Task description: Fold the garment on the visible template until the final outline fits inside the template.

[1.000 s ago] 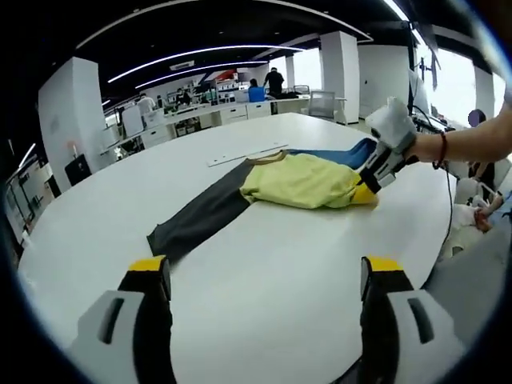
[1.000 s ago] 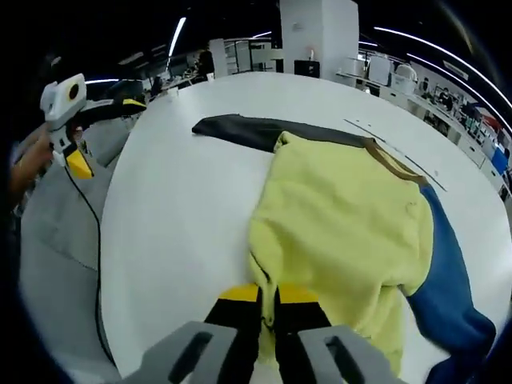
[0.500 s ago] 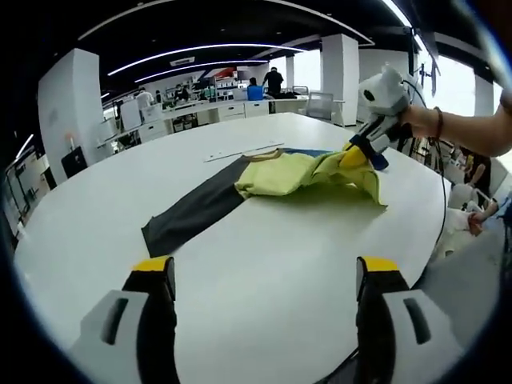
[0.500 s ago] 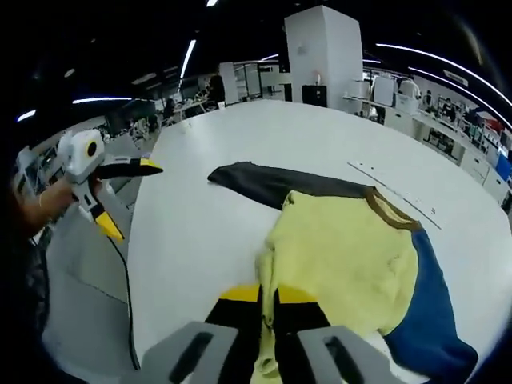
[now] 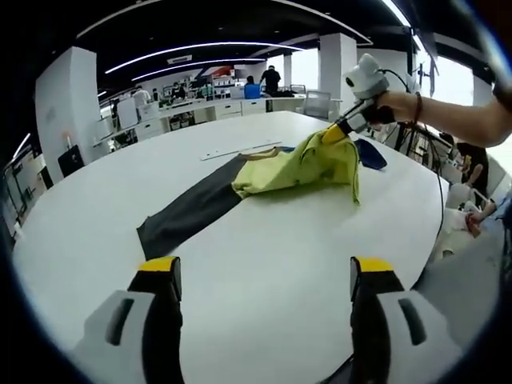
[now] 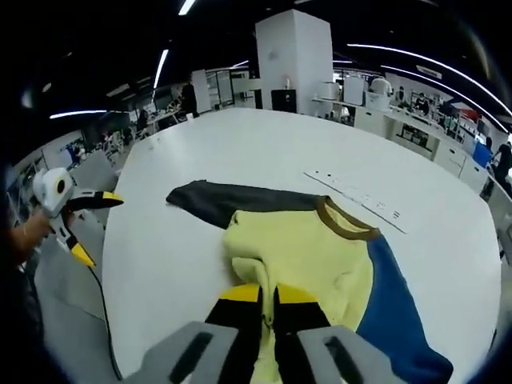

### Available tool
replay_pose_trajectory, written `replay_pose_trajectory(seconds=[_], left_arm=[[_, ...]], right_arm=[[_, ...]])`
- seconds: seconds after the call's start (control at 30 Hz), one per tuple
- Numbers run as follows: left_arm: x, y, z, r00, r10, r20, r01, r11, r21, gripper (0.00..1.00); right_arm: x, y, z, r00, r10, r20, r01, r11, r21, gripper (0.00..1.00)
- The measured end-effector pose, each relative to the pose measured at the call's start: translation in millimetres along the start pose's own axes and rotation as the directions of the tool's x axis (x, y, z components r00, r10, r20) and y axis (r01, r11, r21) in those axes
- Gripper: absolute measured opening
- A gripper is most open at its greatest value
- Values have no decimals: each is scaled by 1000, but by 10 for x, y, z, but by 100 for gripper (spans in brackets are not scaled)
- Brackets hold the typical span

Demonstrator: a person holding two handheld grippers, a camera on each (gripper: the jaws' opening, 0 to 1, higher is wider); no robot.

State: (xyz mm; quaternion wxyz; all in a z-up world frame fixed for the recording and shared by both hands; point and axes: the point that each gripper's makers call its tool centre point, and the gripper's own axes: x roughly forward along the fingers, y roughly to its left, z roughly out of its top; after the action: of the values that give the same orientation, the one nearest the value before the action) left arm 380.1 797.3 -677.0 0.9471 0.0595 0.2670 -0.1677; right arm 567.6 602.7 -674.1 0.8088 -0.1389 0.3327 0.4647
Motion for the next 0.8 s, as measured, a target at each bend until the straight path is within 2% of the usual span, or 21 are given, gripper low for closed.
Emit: replay_pose_trajectory(seconds=[0.17,0.23,0.3,0.57,0.8], left_arm=[[111,-76,64,999,-34,2,34,999,10,80],[165,-93,70,999,-40,-6,40,999,15,80],[222,-118,89,999,-47,-13,47,999,22,79],[480,-200,213,996,-86,-6,86,996,22,75],[622,-254,246,993,-116,-7,116,993,8,72]], right_arm=[[77,-200,-56,999,-36,-14,36,999,32,0],[113,-268,-109,998,-48,-34,49,998,46,0],[159,-358,-175,996,-71,-62,72,997,26,0],[342,-525,-348,989,-103,-104,109,993,51,1],[485,-647,-469,987,-105,-126,115,990,80,1]])
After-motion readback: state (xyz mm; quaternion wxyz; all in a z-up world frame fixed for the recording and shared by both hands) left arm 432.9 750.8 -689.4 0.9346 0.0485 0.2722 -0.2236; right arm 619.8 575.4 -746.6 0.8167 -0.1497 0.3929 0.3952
